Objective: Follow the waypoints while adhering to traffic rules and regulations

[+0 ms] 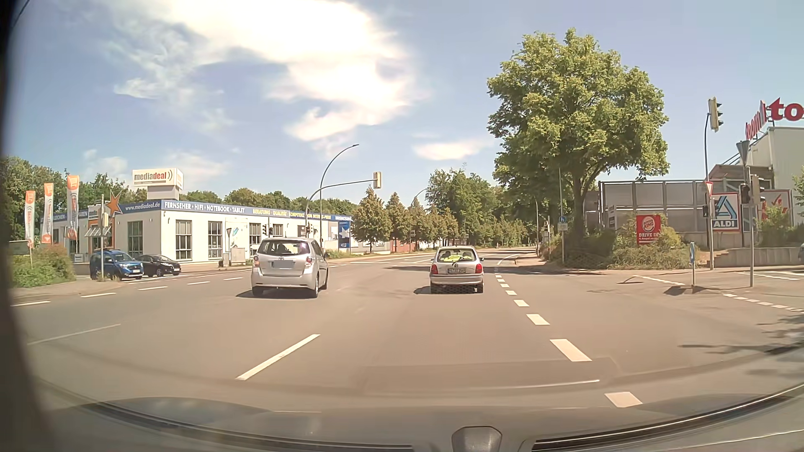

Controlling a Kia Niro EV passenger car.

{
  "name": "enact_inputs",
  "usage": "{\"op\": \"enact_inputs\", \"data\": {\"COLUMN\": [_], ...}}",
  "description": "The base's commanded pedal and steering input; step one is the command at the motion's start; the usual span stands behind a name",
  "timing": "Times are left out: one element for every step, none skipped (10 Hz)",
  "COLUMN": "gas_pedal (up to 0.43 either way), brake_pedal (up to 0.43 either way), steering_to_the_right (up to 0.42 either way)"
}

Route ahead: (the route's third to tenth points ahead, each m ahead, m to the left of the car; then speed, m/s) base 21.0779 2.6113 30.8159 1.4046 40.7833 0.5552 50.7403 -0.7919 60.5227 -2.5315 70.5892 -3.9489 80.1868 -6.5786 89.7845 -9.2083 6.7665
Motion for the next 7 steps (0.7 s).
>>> {"op": "enact_inputs", "data": {"gas_pedal": [0.039, 0.0, 0.0, 0.0, 0.0, 0.0, 0.0], "brake_pedal": [0.006, 0.006, 0.006, 0.006, 0.006, 0.006, 0.006], "steering_to_the_right": [0.038, 0.036, 0.033, 0.028, 0.026, 0.025, 0.019]}}
